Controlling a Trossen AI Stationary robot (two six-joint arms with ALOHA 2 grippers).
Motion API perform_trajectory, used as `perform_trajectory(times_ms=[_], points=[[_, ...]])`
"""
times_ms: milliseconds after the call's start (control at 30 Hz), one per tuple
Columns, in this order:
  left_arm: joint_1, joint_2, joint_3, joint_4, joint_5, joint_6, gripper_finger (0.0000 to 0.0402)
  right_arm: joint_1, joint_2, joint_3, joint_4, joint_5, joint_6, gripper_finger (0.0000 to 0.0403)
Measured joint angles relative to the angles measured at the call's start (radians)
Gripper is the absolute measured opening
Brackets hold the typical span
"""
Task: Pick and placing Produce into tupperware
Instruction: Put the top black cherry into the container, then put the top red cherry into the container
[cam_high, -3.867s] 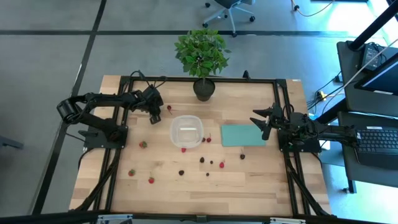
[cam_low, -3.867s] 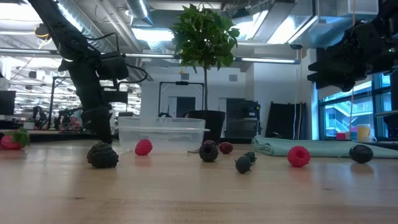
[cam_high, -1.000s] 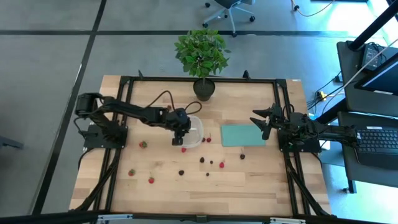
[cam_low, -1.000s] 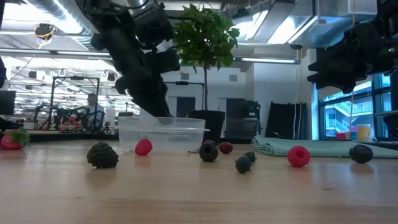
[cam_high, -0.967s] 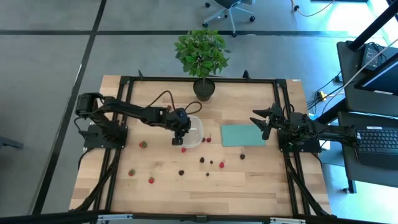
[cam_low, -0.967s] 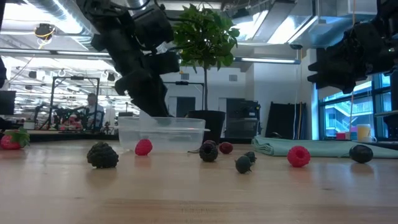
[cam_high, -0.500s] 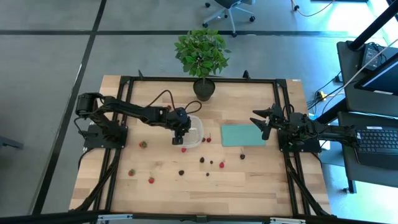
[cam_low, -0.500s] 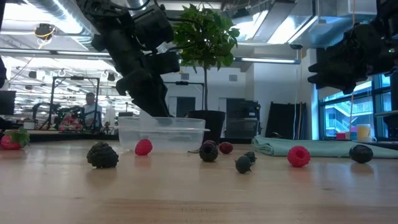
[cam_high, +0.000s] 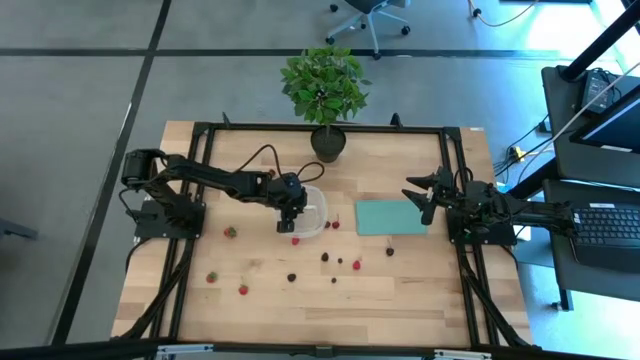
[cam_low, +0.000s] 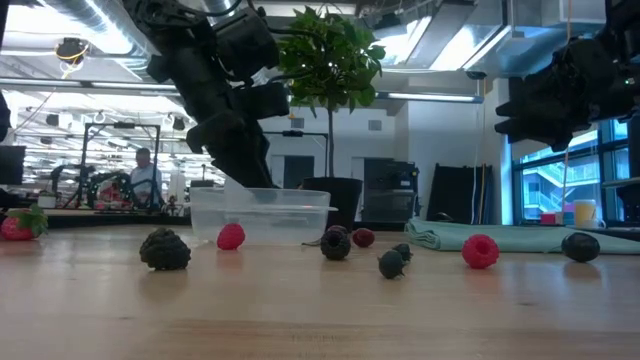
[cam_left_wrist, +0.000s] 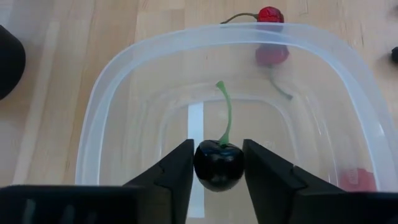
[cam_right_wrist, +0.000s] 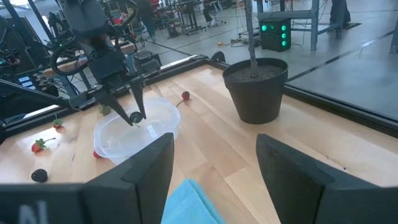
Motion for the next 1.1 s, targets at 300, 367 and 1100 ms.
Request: perform_trajectory(times_ms=[300, 367, 1100], points=[[0.000, -0.006, 0.000, -0.008, 0.000, 0.000, 0.0197, 0.000, 0.000, 0.000, 0.000, 0.000, 0.002, 0.0229], [0.004, -0.029, 0.000, -0.047, -0.002, 0.004, 0.0199, 0.000, 0.000, 0.000, 0.000, 0.000, 0.002, 0.0229], [0.151, -0.295, 0.001, -0.378, -0.221, -0.065, 0.0197, 0.000, 0.000, 0.000, 0.001, 0.000, 0.002, 0.0229]])
